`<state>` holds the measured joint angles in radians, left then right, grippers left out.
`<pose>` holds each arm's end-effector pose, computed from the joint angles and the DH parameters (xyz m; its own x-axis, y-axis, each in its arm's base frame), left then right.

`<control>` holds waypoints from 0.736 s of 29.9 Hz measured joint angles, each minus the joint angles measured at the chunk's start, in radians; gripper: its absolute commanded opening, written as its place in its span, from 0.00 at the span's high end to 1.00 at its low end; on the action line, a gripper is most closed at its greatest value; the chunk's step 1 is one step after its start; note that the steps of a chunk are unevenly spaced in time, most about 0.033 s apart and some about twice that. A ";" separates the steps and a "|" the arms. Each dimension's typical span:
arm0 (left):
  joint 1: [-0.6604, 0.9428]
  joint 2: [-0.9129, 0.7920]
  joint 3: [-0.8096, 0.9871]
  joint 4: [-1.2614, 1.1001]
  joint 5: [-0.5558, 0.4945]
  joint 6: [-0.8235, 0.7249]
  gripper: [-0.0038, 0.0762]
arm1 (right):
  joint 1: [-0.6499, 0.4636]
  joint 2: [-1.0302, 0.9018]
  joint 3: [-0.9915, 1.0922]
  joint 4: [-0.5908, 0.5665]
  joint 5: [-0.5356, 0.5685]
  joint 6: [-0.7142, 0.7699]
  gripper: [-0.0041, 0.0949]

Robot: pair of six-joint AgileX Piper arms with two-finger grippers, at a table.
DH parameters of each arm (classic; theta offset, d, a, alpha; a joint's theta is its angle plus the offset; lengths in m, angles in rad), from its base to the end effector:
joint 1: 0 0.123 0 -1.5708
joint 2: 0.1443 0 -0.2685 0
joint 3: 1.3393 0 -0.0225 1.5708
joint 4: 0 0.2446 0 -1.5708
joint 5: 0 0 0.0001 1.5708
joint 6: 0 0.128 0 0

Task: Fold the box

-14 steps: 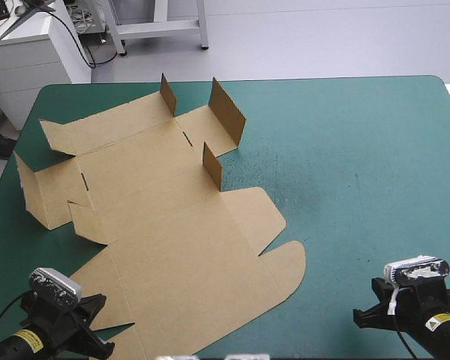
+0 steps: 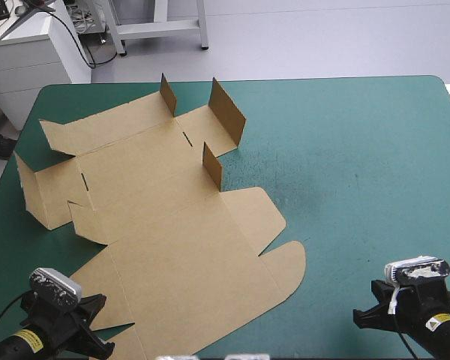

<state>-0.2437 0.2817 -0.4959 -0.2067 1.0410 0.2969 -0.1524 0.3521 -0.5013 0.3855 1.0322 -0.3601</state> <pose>0.0685 -0.0404 0.2439 -0.5660 0.3336 -0.7539 0.4819 0.8758 0.0257 0.0893 0.0281 0.2464 -0.6605 -0.0463 -0.7494 -0.1914 0.9755 0.1085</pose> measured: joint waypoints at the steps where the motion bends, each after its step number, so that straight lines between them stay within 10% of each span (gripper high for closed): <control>1: 0.000 0.000 0.000 0.000 0.000 0.000 0.96 | 0.000 0.007 -0.008 0.000 0.006 0.009 0.97; 22: 0.000 0.000 0.000 0.000 -0.003 0.000 0.96 | 0.000 0.602 -0.560 0.000 0.063 0.028 0.95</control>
<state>-0.2437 0.2817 -0.4959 -0.2067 1.0385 0.2969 -0.1524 0.9536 -1.0608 0.3855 1.0953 -0.3319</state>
